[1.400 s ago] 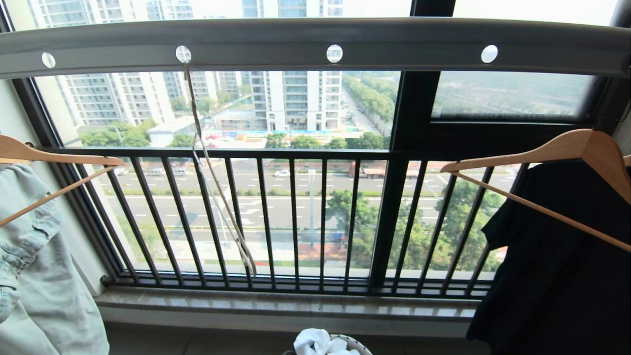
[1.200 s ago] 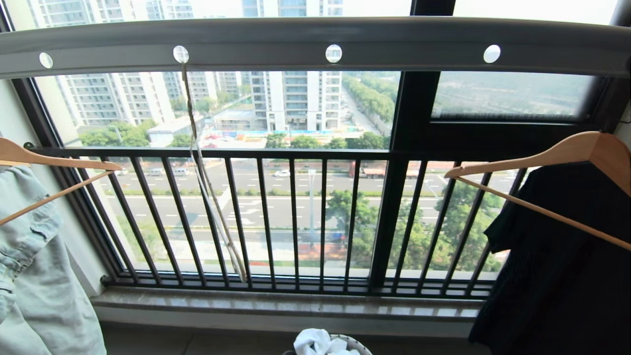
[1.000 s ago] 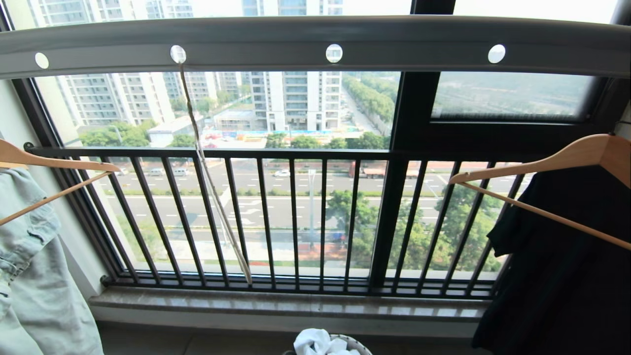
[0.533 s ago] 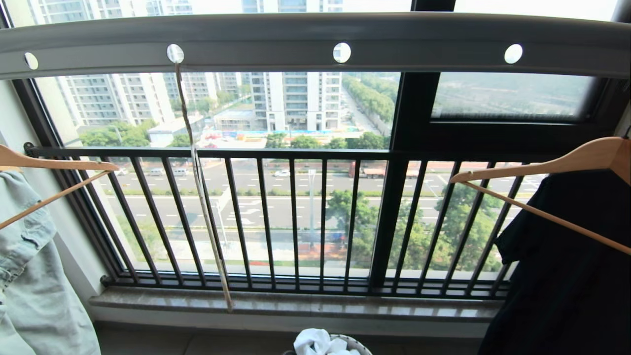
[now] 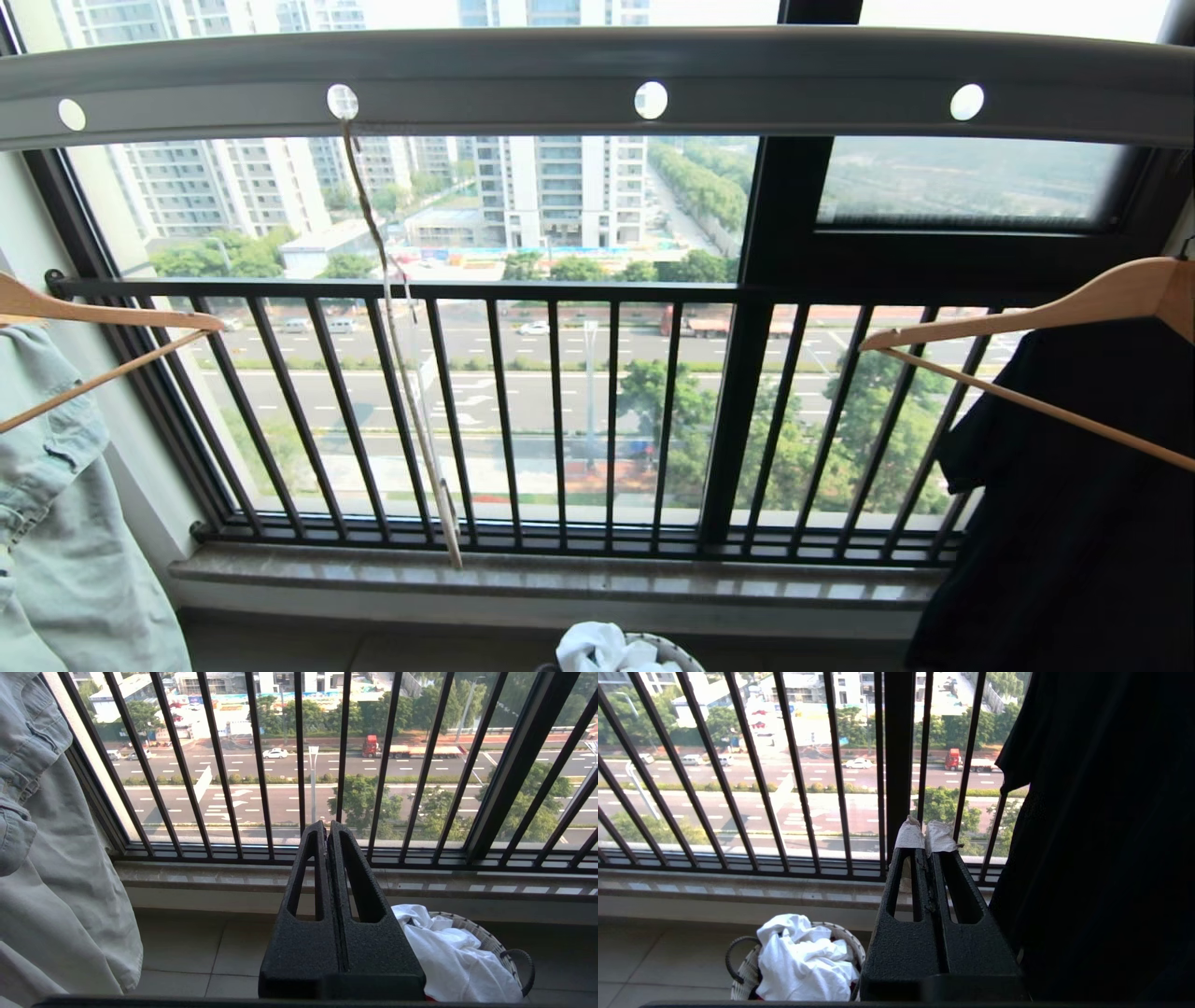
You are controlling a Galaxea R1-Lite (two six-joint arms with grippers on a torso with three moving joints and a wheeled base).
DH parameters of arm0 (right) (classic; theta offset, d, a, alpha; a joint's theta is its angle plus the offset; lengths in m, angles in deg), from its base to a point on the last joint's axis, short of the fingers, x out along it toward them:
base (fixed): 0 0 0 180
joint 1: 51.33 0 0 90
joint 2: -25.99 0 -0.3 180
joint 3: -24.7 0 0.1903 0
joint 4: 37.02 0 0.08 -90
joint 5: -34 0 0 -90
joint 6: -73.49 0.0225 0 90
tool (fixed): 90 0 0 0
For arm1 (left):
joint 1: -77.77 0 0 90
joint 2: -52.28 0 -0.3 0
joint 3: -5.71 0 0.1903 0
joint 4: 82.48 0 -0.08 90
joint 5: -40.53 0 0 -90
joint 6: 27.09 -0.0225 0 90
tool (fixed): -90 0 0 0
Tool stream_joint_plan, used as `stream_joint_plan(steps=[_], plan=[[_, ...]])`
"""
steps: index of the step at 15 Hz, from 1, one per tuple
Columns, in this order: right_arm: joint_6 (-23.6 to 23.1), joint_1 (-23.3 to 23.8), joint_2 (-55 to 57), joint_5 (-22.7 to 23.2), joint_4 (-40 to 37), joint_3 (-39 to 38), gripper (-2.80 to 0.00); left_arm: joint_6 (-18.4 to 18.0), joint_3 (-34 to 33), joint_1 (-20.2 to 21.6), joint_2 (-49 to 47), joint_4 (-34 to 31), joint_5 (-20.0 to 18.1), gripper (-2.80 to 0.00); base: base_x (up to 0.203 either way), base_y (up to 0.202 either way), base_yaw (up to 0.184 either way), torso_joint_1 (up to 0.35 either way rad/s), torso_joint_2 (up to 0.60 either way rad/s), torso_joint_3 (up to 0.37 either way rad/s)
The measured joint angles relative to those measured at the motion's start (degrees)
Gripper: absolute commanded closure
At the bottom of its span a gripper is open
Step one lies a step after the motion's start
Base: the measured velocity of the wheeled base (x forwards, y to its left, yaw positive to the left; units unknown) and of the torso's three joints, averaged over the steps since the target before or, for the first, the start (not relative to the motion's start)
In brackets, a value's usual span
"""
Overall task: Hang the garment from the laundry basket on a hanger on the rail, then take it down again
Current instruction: Pick up the clothes rack on the clothesline
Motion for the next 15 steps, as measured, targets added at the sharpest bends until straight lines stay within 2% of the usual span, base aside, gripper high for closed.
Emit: stream_joint_plan(steps=[8, 10, 15], plan=[[0.0, 0.0, 0.0, 0.0, 0.0, 0.0, 0.00, -0.4, -0.1, 0.0, 0.0, 0.3, 0.1, 0.00, 0.000, 0.000, 0.000, 0.000, 0.00, 0.000], [0.0, 0.0, 0.0, 0.0, 0.0, 0.0, 0.00, 0.2, 0.6, 0.0, 0.0, 3.1, 0.0, 0.00, 0.000, 0.000, 0.000, 0.000, 0.00, 0.000], [0.0, 0.0, 0.0, 0.0, 0.0, 0.0, 0.00, -0.2, 9.3, 0.0, -3.8, 3.8, -0.2, 0.00, 0.000, 0.000, 0.000, 0.000, 0.00, 0.000]])
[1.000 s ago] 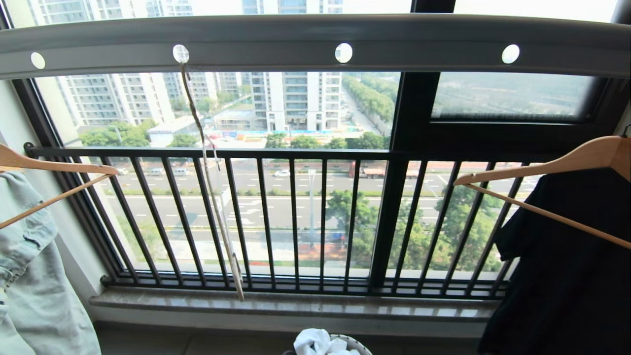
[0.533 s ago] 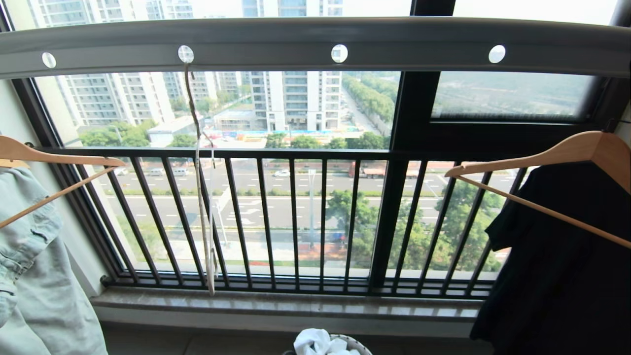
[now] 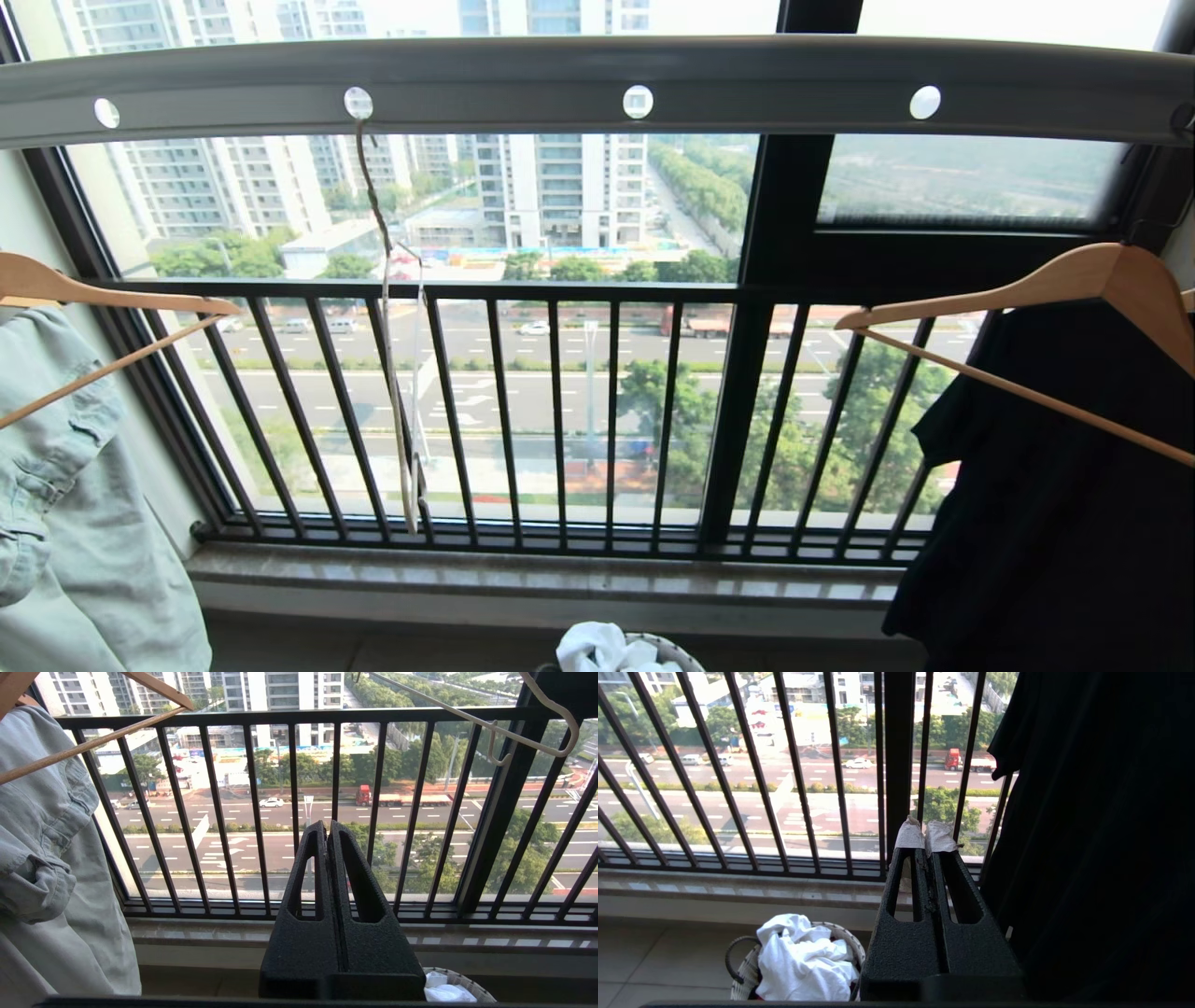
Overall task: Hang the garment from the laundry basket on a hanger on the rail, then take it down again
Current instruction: Pick up the clothes rack on the clothesline
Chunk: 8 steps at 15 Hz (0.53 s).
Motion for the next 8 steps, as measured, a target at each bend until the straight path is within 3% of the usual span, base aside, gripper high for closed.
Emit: stream_joint_plan(steps=[2, 6, 8], plan=[[0.0, 0.0, 0.0, 0.0, 0.0, 0.0, 0.00, -1.0, 3.9, -0.1, -3.7, 0.0, 0.0, 0.00, 0.000, 0.000, 0.000, 0.000, 0.00, 0.000], [0.0, 0.0, 0.0, 0.0, 0.0, 0.0, 0.00, -8.1, 11.1, -0.5, -14.0, -0.1, -0.1, 0.00, 0.000, 0.000, 0.000, -0.001, 0.00, 0.007], [0.0, 0.0, 0.0, 0.0, 0.0, 0.0, 0.00, -9.1, 16.6, -0.6, -19.8, -0.1, -0.1, 0.00, 0.000, 0.000, 0.000, 0.000, 0.00, 0.000]])
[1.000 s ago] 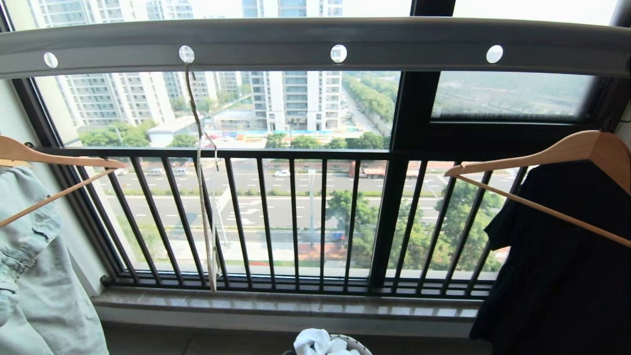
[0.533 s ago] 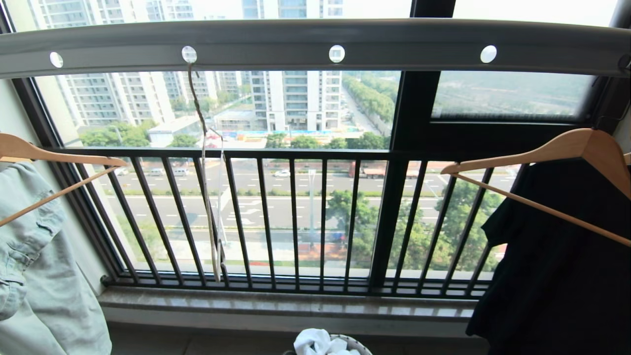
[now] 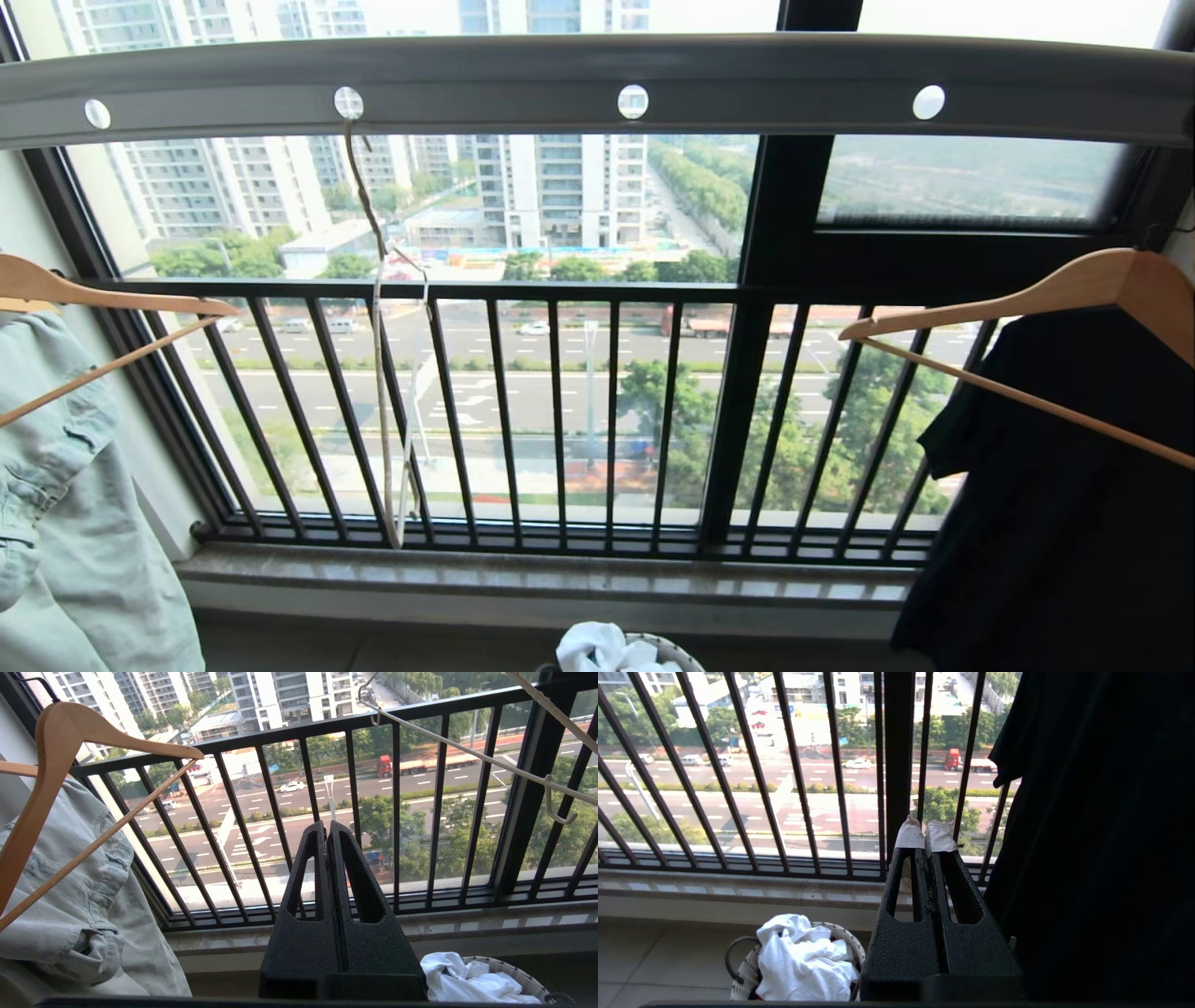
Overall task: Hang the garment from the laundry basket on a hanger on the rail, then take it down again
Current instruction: Pick up the clothes rack on the clothesline
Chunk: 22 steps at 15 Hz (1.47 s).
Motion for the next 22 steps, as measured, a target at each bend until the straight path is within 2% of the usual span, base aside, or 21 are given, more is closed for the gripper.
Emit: stream_joint_plan(steps=[2, 4, 7, 9, 11, 14, 16, 18, 19, 20, 22], plan=[[0.0, 0.0, 0.0, 0.0, 0.0, 0.0, 0.00, 0.1, 5.9, 0.0, -6.0, -1.4, 0.1, 0.00, 0.000, 0.000, 0.000, 0.000, 0.00, 0.000], [0.0, 0.0, 0.0, 0.0, 0.0, 0.0, 0.00, 1.4, 13.5, -0.1, -11.9, -6.7, 0.1, 0.00, 0.000, 0.000, 0.000, 0.000, 0.00, 0.000], [0.0, 0.0, 0.0, 0.0, 0.0, 0.0, 0.00, 6.6, 25.8, -1.3, -20.5, -18.1, 0.0, 0.00, 0.000, 0.000, 0.000, 0.000, 0.00, 0.000], [0.0, 0.0, 0.0, 0.0, 0.0, 0.0, 0.00, 10.8, 31.9, -4.1, -26.7, -23.2, 0.1, 0.00, 0.000, 0.000, 0.000, 0.000, 0.00, 0.000], [0.0, 0.0, 0.0, 0.0, 0.0, 0.0, 0.00, 12.9, 37.4, -8.5, -32.0, -25.7, 0.7, 0.00, 0.000, 0.000, 0.000, 0.000, 0.00, 0.000], [0.0, 0.0, 0.0, 0.0, 0.0, 0.0, 0.00, 19.0, 47.7, -15.9, -38.8, -34.3, 2.6, 0.00, 0.000, 0.000, 0.000, 0.000, 0.00, 0.000], [0.0, 0.0, 0.0, 0.0, 0.0, 0.0, 0.00, 23.1, 53.2, -22.5, -42.7, -40.6, 7.4, 0.00, 0.000, 0.000, 0.000, 0.000, 0.00, 0.000], [0.0, 0.0, 0.0, 0.0, 0.0, 0.0, 0.00, 26.5, 55.7, -30.1, -46.1, -43.8, 15.1, 0.00, 0.000, 0.000, 0.000, 0.000, 0.00, 0.000], [0.0, 0.0, 0.0, 0.0, 0.0, 0.0, 0.00, 28.3, 56.4, -33.4, -47.6, -44.3, 19.3, -2.80, 0.000, 0.000, 0.000, 0.000, 0.00, 0.000], [0.0, 0.0, 0.0, 0.0, 0.0, 0.0, 0.00, 29.7, 56.7, -35.5, -48.8, -44.7, 22.6, -2.80, 0.000, 0.000, 0.000, 0.000, 0.00, 0.000], [0.0, 0.0, 0.0, 0.0, 0.0, 0.0, 0.00, 30.3, 57.2, -37.5, -50.0, -44.8, 25.9, -2.80, 0.000, 0.000, 0.000, 0.000, 0.00, 0.000]])
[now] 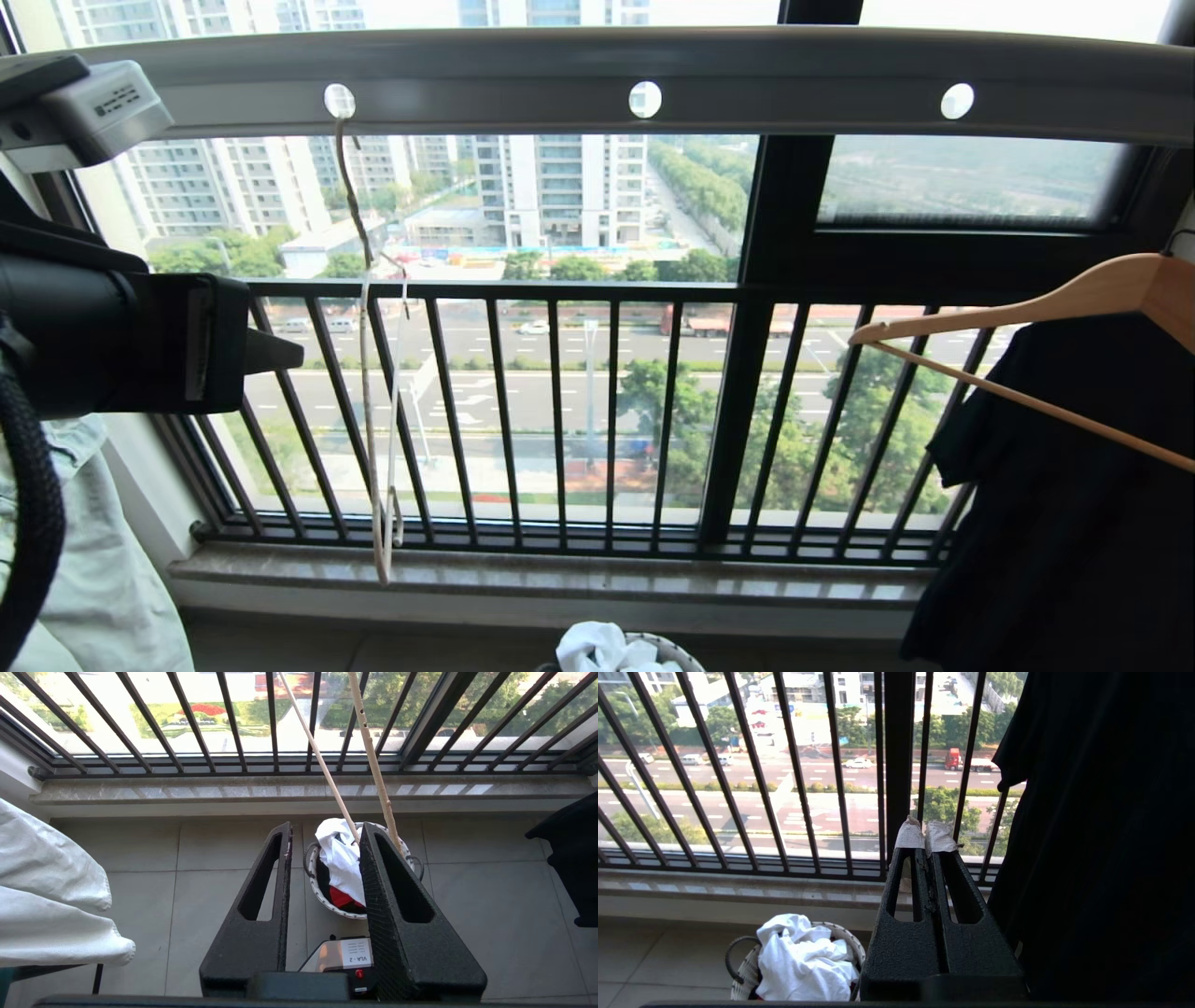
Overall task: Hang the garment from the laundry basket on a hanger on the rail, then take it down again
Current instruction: Pick up the clothes rack on the clothesline
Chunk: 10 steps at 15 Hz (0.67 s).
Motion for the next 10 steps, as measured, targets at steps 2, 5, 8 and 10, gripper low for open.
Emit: stream_joint_plan(steps=[2, 5, 8, 10], plan=[[0.0, 0.0, 0.0, 0.0, 0.0, 0.0, 0.00, 0.0, 0.3, -1.4, 0.0, 0.0, 1.7, -2.80, 0.000, 0.000, 0.000, 0.000, 0.00, 0.000], [0.0, 0.0, 0.0, 0.0, 0.0, 0.0, 0.00, 0.1, -0.1, -2.3, 0.1, 0.5, 2.2, -2.80, 0.000, 0.000, 0.000, 0.000, 0.00, 0.000], [0.0, 0.0, 0.0, 0.0, 0.0, 0.0, 0.00, 0.1, -1.1, -3.3, -2.0, 4.4, 4.6, -2.80, 0.000, 0.000, 0.000, 0.000, 0.00, 0.000], [0.0, 0.0, 0.0, 0.0, 0.0, 0.0, 0.00, -0.1, -1.3, -4.3, -4.2, 7.2, 7.7, -2.80, 0.000, 0.000, 0.000, 0.000, 0.00, 0.000]])
